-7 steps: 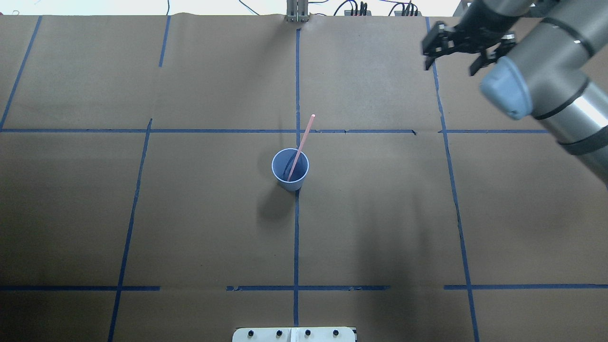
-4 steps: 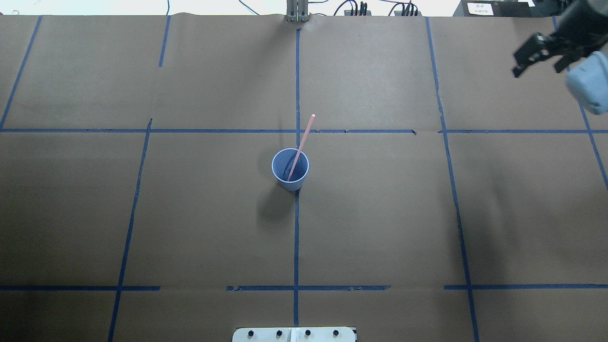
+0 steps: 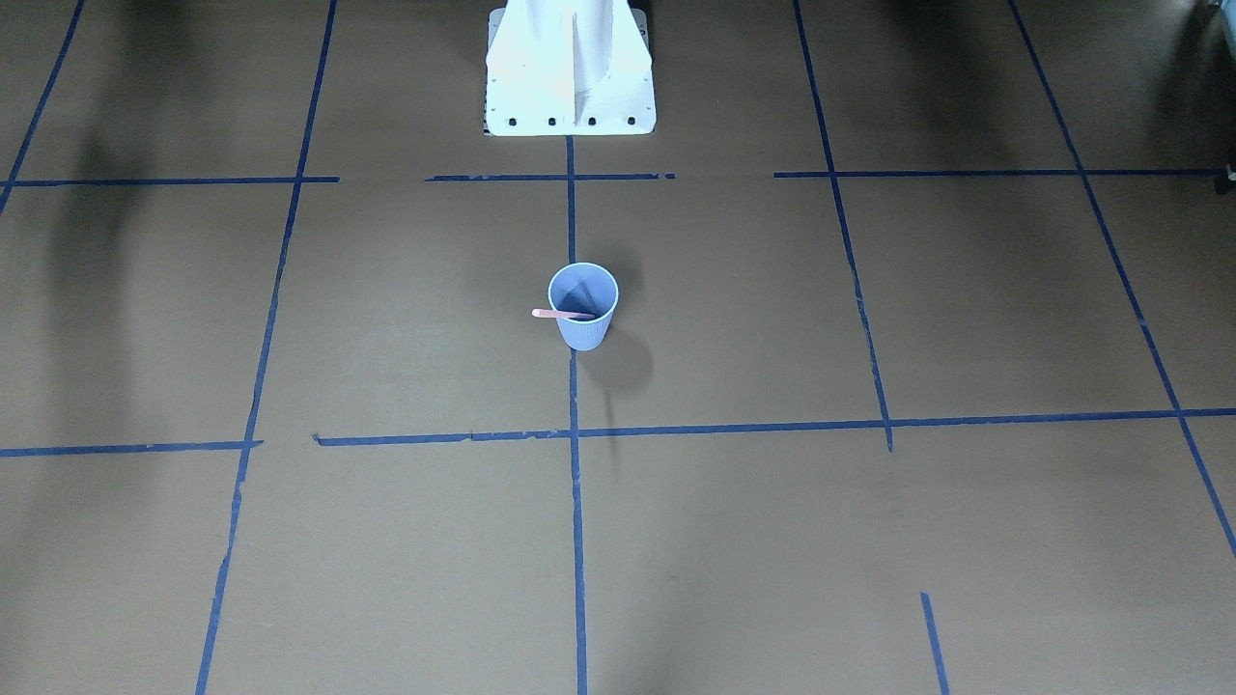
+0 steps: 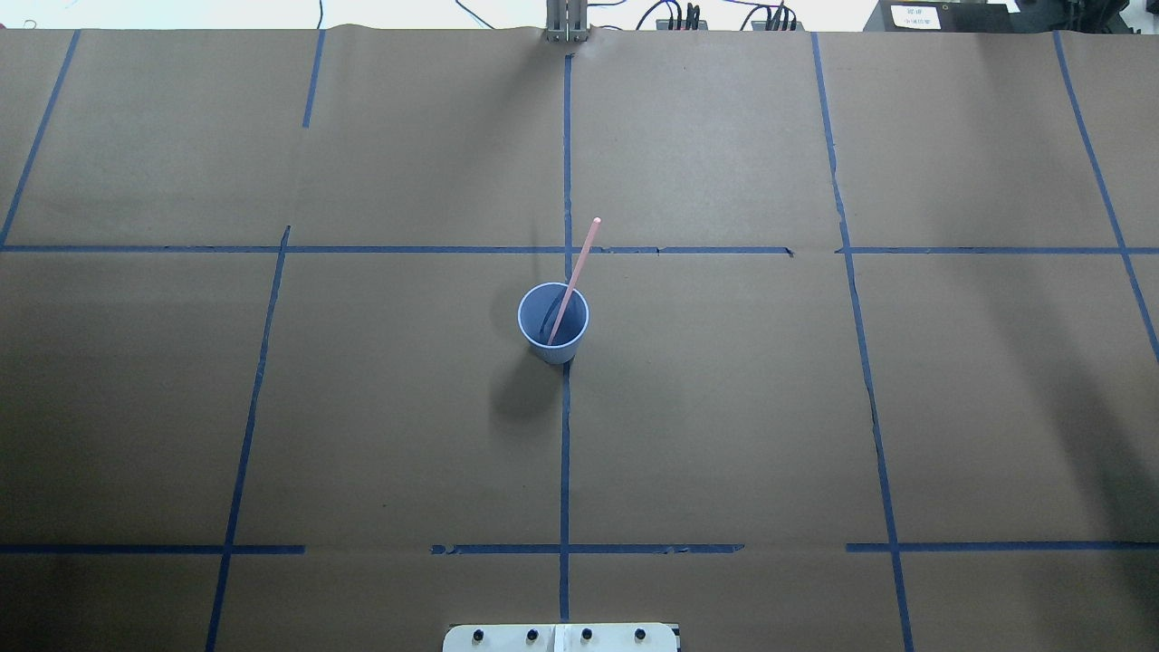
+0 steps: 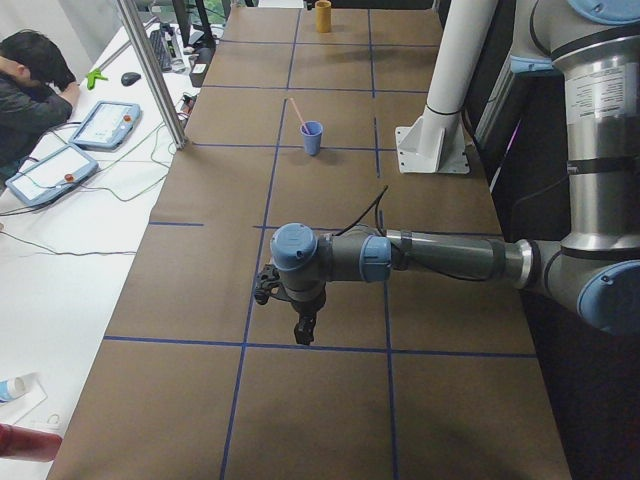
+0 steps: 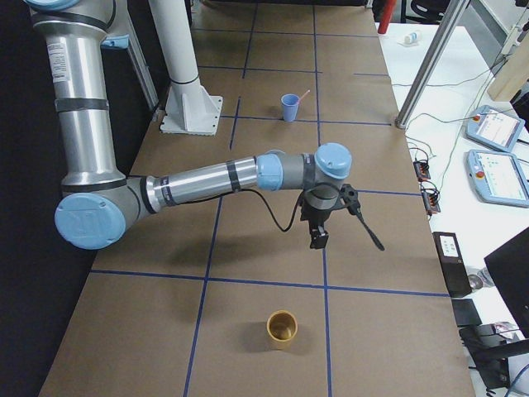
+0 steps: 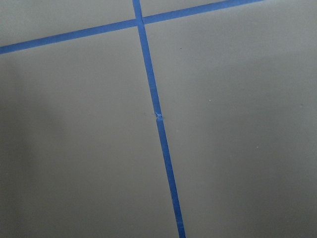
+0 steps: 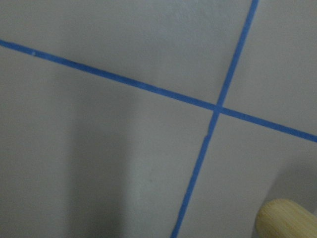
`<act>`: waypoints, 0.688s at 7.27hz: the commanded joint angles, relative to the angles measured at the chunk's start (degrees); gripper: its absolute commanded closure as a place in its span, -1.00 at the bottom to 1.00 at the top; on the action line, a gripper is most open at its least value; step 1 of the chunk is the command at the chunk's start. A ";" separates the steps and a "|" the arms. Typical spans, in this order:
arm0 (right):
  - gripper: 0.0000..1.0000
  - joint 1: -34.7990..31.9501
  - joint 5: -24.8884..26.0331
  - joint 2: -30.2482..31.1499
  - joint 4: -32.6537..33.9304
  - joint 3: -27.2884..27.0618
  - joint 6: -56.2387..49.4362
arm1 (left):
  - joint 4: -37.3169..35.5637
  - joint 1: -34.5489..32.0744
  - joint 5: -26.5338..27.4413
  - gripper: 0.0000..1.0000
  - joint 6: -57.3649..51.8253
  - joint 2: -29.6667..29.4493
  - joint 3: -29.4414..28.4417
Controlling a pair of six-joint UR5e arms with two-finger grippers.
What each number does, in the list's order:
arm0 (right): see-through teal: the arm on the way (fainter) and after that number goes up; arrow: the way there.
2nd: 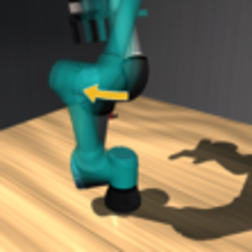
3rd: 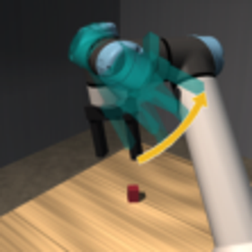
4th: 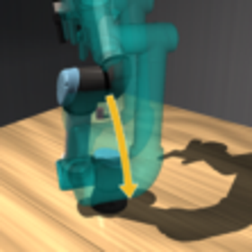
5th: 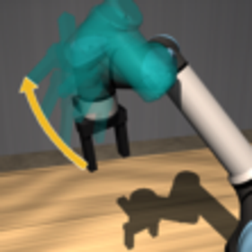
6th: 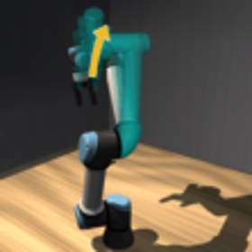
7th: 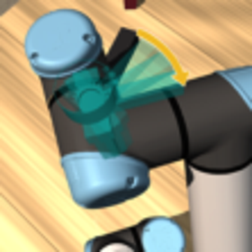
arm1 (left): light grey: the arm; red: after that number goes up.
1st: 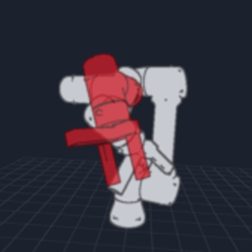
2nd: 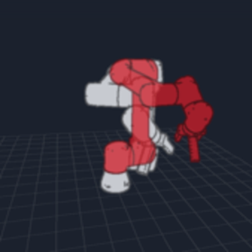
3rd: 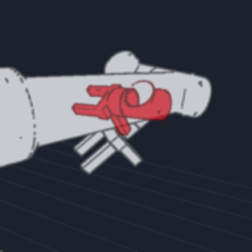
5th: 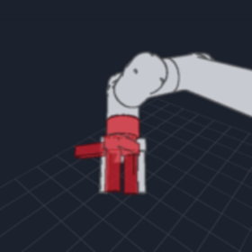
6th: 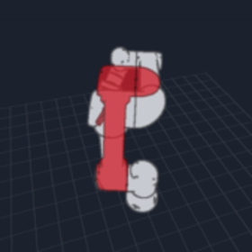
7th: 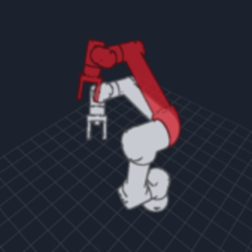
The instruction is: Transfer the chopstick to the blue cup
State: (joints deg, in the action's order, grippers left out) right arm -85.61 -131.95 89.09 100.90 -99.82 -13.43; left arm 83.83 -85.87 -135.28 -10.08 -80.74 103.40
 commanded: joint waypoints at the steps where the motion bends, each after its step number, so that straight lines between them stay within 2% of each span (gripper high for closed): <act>1: -1.00 -4.56 -0.59 10.71 -3.86 0.07 -5.47 | 0.01 0.08 0.02 -1.00 -0.03 -0.11 0.04; 2: -1.00 -5.52 -0.51 12.32 -3.78 0.24 -5.21 | 0.01 0.09 0.02 -1.00 -0.03 -0.12 0.04; 5: -1.00 -5.62 -0.59 11.63 -3.96 -0.29 0.86 | 0.01 0.09 0.02 -1.00 0.06 -0.12 -0.13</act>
State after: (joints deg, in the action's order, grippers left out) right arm -91.21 -132.47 100.82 97.01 -100.01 -14.12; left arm 83.85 -85.79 -135.26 -10.09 -80.86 103.41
